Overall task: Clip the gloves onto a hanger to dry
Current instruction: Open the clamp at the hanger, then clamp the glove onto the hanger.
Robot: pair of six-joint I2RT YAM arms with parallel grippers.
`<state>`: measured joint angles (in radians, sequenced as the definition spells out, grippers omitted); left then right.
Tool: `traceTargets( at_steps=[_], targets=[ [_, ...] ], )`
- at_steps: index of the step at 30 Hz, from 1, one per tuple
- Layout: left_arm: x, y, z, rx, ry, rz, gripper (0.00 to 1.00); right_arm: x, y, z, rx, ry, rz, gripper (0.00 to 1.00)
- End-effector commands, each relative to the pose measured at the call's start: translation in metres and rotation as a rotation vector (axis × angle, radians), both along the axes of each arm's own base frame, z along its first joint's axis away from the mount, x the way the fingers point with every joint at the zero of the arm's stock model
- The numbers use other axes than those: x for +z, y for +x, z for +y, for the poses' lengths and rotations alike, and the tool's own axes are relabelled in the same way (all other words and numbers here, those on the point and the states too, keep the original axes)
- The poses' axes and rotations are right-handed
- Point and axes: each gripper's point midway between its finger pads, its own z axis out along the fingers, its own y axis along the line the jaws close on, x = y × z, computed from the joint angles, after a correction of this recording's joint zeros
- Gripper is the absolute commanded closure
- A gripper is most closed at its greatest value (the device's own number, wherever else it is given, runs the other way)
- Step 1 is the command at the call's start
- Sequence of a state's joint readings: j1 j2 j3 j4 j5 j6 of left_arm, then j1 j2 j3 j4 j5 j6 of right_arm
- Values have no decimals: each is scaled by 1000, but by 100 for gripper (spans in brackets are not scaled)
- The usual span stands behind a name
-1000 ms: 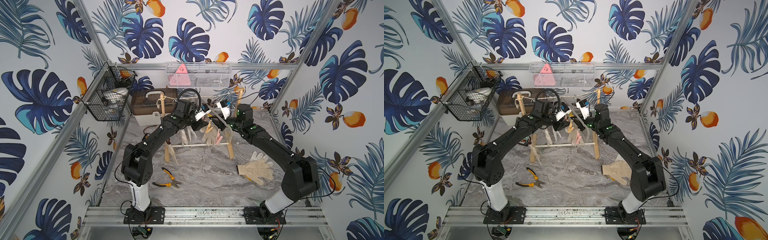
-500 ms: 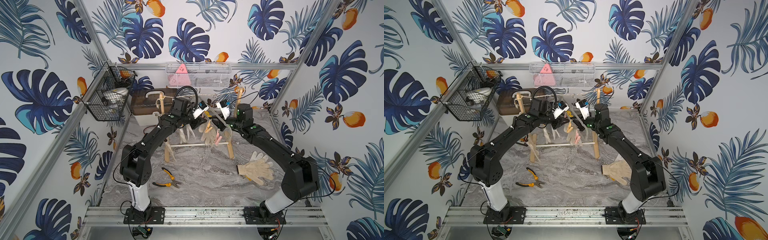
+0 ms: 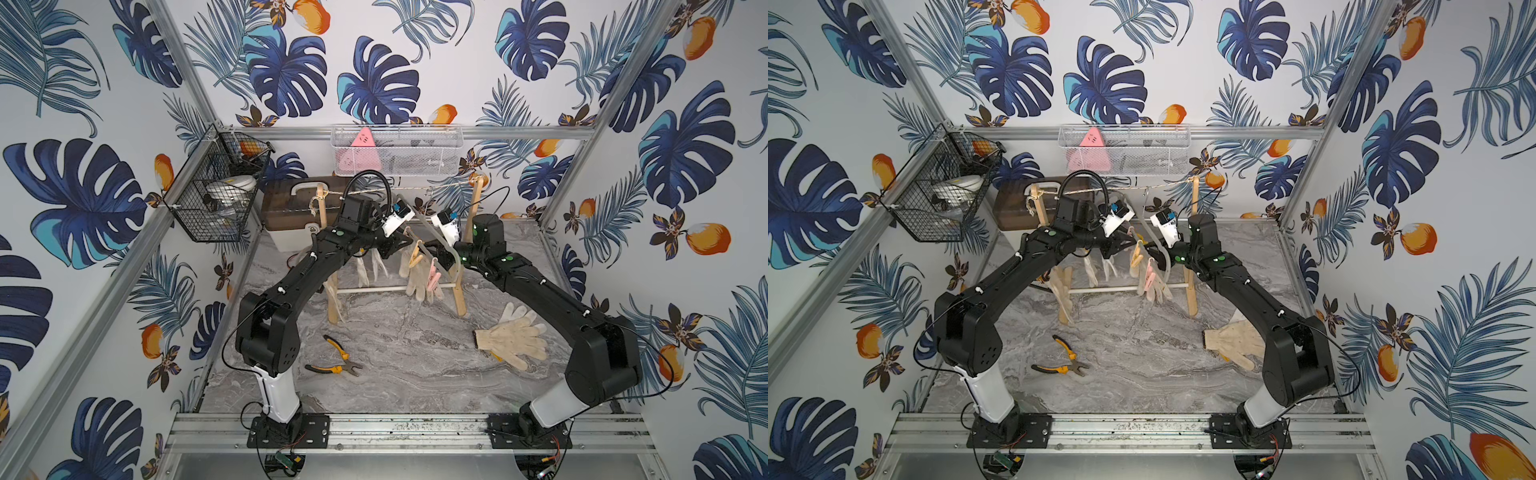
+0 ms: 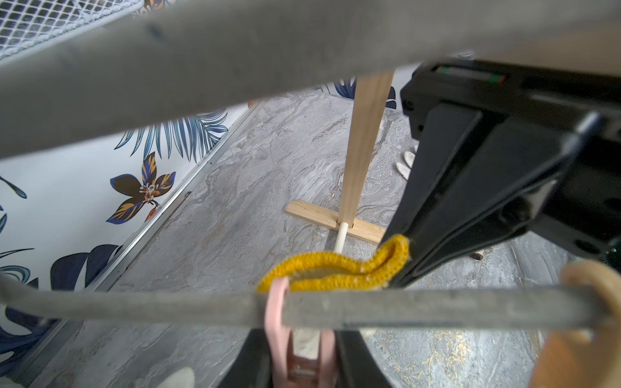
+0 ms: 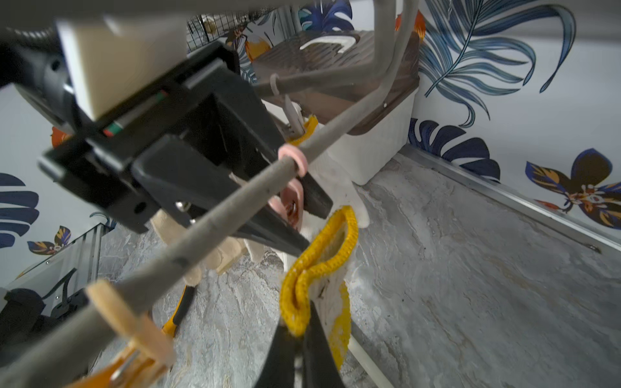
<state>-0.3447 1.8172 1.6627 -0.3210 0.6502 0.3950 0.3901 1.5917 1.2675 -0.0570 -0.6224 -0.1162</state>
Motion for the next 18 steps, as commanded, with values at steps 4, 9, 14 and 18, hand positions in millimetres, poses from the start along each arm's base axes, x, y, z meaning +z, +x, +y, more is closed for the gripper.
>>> traceTargets(
  at_steps=[4,9,14,18],
  targets=[
    [10,-20,-4,-68,-51,34,79,-23,-34,4,151,-47,75,100],
    [12,-35,-5,-92,-95,88,79,-28,-58,12,276,7,132,100],
    [13,-50,-5,-111,-133,122,78,-24,-63,16,313,51,117,100],
    [14,-58,-5,-123,-144,147,78,-22,-61,18,314,65,100,100]
  ],
)
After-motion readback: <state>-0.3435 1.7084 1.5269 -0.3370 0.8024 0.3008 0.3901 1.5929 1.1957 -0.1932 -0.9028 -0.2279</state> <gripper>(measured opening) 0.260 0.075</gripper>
